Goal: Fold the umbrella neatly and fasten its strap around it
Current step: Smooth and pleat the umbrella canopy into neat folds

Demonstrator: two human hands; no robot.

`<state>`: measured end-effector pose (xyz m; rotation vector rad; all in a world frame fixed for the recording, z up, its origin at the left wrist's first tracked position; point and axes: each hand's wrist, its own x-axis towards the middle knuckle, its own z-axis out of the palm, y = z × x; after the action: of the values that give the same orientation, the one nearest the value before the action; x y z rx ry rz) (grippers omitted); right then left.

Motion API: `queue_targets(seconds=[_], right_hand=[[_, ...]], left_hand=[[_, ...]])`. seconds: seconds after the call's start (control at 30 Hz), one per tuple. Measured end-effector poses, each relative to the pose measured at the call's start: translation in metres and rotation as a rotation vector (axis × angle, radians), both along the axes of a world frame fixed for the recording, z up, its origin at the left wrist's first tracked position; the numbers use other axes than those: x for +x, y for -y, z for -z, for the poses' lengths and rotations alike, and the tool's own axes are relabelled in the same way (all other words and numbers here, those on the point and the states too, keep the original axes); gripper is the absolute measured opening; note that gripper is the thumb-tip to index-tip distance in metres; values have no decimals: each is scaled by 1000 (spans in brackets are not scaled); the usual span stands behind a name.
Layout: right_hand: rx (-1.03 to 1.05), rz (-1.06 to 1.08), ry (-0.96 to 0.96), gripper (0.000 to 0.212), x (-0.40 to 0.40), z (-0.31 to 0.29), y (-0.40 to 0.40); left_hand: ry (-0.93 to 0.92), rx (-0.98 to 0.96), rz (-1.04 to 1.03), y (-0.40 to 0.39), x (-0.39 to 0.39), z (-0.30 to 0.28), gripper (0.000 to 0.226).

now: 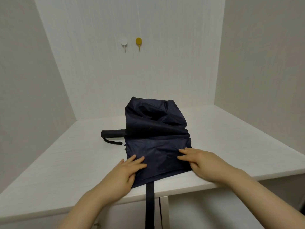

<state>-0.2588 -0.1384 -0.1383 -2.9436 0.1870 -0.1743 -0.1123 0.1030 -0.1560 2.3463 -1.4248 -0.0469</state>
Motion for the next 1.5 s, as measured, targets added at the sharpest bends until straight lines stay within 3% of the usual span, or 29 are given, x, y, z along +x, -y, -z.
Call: queue_targets(seconds=[0.3,0.43,0.53,0.67,0.83,1.03,1.2,1.3,1.4,1.5], right_hand=[[47,281,72,37,1,-21,5],[76,365,291,32,20,-35,-6],[110,286,469,39,39,-39,-15],[90,244,428,48,61,-35,-19],[6,168,587,17,63,-15,-14],[-64,51,559,20,56,-3,-5],[-81,34,548,20,60,-4,-3],[-94,36,513,20,61,-3,-3],[-116,45,486,20,62,-1,-2],[-74,59,449,15,63,1,-1]], left_hand=[[-55,22,3,-1,2,3,55],[-64,32,3,-1,1,2,56],[-80,42,1,0,1,1,56],[-85,36,-1,0,0,0,57],[-97,15,5,-1,-1,0,55],[-147,-246,-118,-5,-3,1,39],[-68,-609,-358,-3,-12,-11,42],[-29,-791,-323,2,-19,-29,40],[-67,-783,-255,13,-22,-45,58],[-164,-762,-318,24,-26,-53,71]])
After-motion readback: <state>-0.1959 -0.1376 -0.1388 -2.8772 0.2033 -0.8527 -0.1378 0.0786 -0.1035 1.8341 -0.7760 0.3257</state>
